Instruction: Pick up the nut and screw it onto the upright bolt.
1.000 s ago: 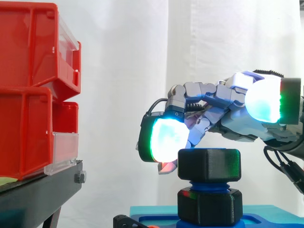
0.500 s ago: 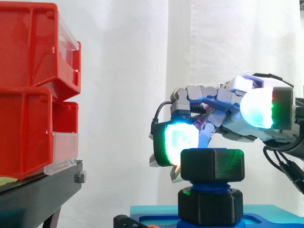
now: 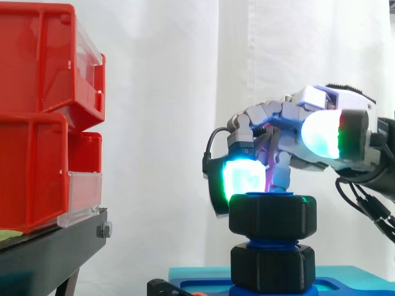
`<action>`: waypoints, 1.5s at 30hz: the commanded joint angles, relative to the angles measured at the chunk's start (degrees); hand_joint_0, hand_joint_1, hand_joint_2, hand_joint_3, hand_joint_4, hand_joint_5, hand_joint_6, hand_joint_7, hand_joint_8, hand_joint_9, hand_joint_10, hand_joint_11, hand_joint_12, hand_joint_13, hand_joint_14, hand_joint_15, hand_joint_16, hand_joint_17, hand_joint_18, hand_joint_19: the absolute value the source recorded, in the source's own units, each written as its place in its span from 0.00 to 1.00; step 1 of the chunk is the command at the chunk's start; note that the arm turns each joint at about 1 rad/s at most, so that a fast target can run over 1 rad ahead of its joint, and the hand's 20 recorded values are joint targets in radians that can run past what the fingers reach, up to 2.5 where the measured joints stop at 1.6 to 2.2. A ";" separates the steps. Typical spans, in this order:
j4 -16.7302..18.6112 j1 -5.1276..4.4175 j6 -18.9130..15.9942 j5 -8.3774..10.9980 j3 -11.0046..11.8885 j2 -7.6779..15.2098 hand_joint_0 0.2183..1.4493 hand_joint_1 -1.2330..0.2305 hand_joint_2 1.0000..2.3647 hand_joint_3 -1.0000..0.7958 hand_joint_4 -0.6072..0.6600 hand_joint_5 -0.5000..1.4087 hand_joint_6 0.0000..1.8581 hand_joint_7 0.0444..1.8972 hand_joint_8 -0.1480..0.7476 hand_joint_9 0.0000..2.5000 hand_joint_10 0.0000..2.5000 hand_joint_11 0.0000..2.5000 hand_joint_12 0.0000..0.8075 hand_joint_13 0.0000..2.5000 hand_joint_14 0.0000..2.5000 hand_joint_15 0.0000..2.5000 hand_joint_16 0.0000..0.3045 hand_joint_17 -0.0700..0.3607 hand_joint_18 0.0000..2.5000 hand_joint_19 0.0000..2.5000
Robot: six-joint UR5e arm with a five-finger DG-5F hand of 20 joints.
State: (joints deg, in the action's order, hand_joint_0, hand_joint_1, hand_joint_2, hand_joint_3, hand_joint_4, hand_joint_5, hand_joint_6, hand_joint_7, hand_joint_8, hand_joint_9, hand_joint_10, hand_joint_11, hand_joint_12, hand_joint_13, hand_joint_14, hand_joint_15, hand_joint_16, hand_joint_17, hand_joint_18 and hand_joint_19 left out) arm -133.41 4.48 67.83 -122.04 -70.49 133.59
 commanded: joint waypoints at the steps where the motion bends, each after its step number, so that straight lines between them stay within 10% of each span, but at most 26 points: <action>1: -0.45 0.35 -1.83 -0.31 1.58 -0.09 0.27 0.68 0.00 0.28 0.51 0.28 0.38 0.56 0.36 0.62 0.00 0.04 0.08 0.44 0.00 0.00 0.01 0.17 0.32 0.00; 4: -0.89 0.44 -3.23 -0.48 2.72 -0.09 0.26 0.69 0.00 0.28 0.54 0.29 0.27 0.78 0.40 0.59 0.00 0.05 0.12 0.42 0.00 0.00 0.02 0.19 0.28 0.00; 8: -0.89 0.44 -3.76 -0.92 3.78 0.00 0.24 0.69 0.00 0.28 0.65 0.23 0.27 0.45 0.39 0.40 0.00 0.00 0.18 0.26 0.00 0.00 0.03 0.22 0.13 0.00; 13: -0.54 0.35 -4.99 0.31 3.87 0.18 0.23 0.71 0.00 0.28 0.63 0.21 0.27 0.35 0.37 0.32 0.00 0.00 0.21 0.21 0.00 0.00 0.05 0.25 0.07 0.00; 32: 0.34 -3.69 -4.46 7.07 -1.50 0.09 0.22 0.75 0.00 0.28 0.62 0.20 0.27 0.31 0.37 0.29 0.00 0.00 0.25 0.19 0.00 0.00 0.08 0.29 0.06 0.00; 45: -1.50 -4.22 -3.41 6.99 -1.58 0.18 0.22 0.75 0.00 0.28 0.63 0.21 0.27 0.39 0.40 0.30 0.00 0.00 0.28 0.21 0.00 0.00 0.09 0.30 0.08 0.00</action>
State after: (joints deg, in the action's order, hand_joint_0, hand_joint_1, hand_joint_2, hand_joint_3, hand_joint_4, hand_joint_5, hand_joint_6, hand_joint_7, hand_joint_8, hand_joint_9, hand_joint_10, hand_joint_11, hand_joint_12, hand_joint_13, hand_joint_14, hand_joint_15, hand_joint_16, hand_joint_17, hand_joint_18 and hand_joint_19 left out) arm -134.68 0.30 63.87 -114.99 -71.99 133.75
